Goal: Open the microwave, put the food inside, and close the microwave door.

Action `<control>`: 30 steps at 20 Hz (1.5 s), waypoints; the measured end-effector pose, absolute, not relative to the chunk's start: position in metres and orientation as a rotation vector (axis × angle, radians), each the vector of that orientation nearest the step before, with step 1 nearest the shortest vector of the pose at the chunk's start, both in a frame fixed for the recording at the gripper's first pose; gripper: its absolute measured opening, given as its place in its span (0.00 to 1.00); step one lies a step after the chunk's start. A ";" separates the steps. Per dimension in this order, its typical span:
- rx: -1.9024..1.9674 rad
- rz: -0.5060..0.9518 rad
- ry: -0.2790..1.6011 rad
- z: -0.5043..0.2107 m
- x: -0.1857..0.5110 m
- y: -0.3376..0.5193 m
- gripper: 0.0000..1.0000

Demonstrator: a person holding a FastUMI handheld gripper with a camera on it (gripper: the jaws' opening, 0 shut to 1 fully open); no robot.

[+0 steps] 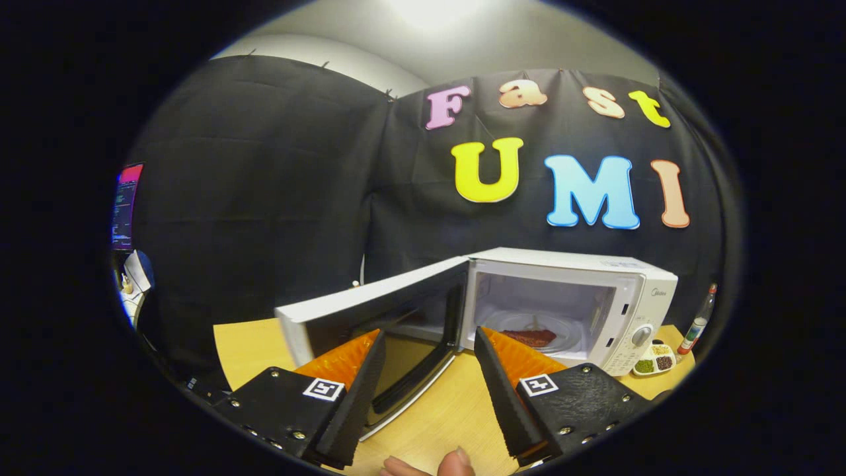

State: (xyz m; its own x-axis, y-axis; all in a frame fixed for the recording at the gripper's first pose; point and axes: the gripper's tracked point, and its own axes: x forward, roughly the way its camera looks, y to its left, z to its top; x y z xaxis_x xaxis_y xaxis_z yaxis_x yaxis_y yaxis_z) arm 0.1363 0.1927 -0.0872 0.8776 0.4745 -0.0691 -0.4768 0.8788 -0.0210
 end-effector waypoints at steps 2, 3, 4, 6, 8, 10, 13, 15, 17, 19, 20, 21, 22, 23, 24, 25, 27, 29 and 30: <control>-0.078 0.537 -0.009 -0.069 0.103 0.206 0.81; -0.090 0.550 -0.046 -0.061 0.089 0.213 0.82; -0.093 0.566 -0.070 -0.061 0.077 0.222 0.81; -0.083 0.647 -0.087 -0.062 0.056 0.255 0.81; -0.074 0.724 -0.055 -0.072 0.046 0.291 0.78; -0.075 0.770 0.010 -0.093 0.050 0.322 0.61; -0.067 0.792 0.127 -0.131 0.069 0.350 0.15; -0.090 0.758 0.149 -0.147 0.087 0.353 0.05; -0.119 0.668 0.154 -0.157 0.108 0.334 0.05; -0.055 0.682 0.185 -0.168 0.119 0.330 0.05; -0.033 0.690 0.204 -0.171 0.114 0.326 0.01; -0.036 0.681 0.197 -0.169 0.113 0.318 0.01; -0.063 0.666 0.179 -0.167 0.113 0.307 0.01; -0.089 0.647 0.161 -0.165 0.115 0.297 0.01; -0.111 0.629 0.151 -0.167 0.115 0.290 0.01; -0.126 0.615 0.159 -0.171 0.117 0.280 0.01; -0.122 0.585 0.187 -0.183 0.127 0.260 0.01; -0.107 0.528 0.219 -0.192 0.140 0.233 0.01; -0.107 0.501 0.232 -0.194 0.147 0.219 0.01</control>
State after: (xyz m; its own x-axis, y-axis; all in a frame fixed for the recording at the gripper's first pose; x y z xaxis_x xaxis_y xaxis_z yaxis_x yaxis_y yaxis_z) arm 0.1465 0.2189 -0.1942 0.8516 0.4630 -0.2457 -0.4873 0.8721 -0.0453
